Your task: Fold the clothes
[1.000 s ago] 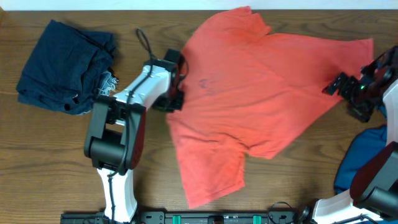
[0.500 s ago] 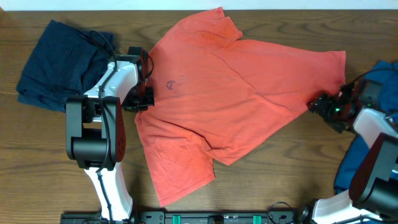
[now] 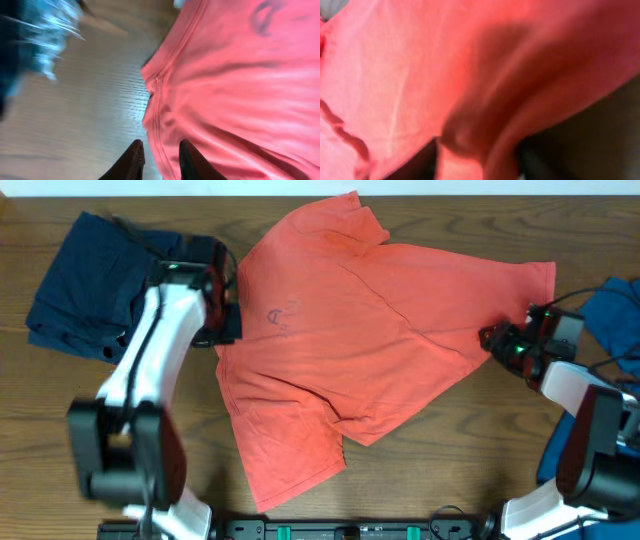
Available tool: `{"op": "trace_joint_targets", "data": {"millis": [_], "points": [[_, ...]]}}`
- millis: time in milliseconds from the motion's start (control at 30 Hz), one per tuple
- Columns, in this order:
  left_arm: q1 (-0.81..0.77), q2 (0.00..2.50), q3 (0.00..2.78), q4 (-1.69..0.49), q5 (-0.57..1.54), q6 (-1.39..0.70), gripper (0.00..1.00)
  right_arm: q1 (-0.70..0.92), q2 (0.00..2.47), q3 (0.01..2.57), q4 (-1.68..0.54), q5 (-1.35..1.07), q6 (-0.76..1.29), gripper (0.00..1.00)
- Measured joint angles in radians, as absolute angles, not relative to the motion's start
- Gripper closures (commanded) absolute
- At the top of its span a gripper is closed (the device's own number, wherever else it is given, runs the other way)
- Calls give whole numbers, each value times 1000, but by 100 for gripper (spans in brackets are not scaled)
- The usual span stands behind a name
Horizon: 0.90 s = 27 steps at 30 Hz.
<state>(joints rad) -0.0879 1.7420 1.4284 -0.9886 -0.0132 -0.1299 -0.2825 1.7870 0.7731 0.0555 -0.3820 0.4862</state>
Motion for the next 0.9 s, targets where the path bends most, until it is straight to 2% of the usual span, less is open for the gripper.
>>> {"op": "trace_joint_targets", "data": {"millis": [67,233,400,567,633,667,700,800,900], "points": [[-88,1681,1428,-991,-13,-130,73,-281,1797,773,51,-382,504,99],[-88,1576,1428,-1010,-8,-130,72,-285,1752,794,-128,-381,524,99],[-88,1535,1428,-1037,-7,-130,72,-294,1605,867,-337,-373,519,99],[-88,1530,1428,-1045,-7,-130,72,-282,1486,993,-335,-378,525,99],[-88,1530,1428,-1045,-7,-130,72,-262,1477,1013,-239,-371,551,89],[-88,1530,1428,-1044,-7,-130,72,-245,1483,1015,-175,-361,565,75],[-88,1530,1428,-1044,-7,-130,72,-223,1495,1016,-117,-354,583,66],[-88,1530,1428,-1044,-7,-130,72,-150,1573,1020,56,-340,620,54],[-88,1530,1428,-1047,-7,-130,72,-77,1680,1022,133,-342,633,45]]}}
